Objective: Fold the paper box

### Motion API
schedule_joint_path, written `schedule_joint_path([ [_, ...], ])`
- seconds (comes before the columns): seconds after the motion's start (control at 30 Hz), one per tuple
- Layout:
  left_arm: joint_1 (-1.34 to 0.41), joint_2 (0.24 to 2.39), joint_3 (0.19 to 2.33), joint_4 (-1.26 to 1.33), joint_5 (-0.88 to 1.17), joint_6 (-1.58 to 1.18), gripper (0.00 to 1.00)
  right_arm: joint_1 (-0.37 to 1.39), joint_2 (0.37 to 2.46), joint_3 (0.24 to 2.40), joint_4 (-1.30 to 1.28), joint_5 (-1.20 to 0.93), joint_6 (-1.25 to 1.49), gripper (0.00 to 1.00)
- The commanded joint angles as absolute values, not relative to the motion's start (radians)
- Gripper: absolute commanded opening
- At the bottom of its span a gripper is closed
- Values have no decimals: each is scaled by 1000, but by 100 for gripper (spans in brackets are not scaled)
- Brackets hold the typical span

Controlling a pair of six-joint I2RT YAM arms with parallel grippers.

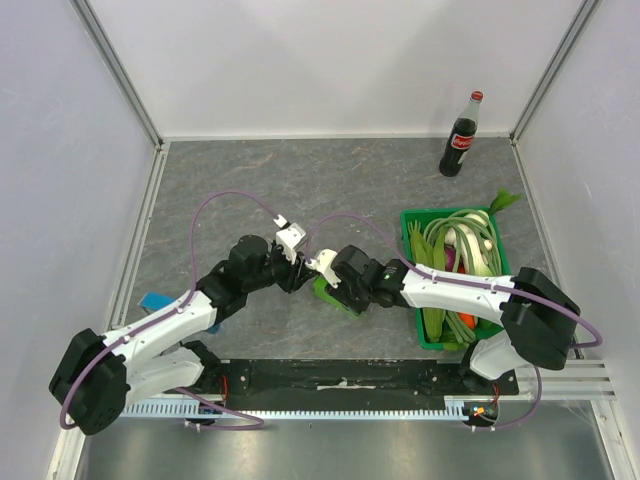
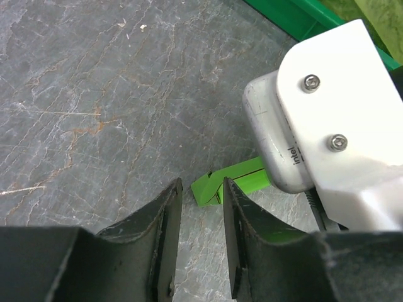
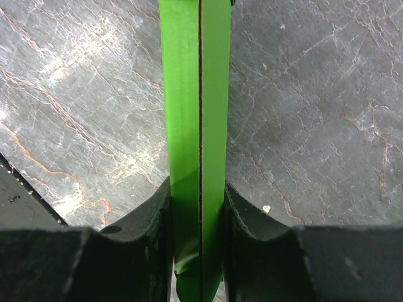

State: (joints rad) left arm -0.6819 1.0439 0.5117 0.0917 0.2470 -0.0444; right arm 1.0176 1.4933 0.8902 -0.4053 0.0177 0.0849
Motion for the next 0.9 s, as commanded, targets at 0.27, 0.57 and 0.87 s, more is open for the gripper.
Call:
schedule_joint_path([
  [0.27, -686, 1052, 532, 58, 363, 69, 36, 1017, 1476, 882, -391, 2, 80, 17],
  [0.57, -686, 1109, 532, 114, 403, 23, 33, 1017, 1460, 876, -379, -26, 87, 16],
  [0.87, -680, 974, 442, 152, 304, -17, 34, 1000, 1442, 839, -362, -8, 126, 17],
])
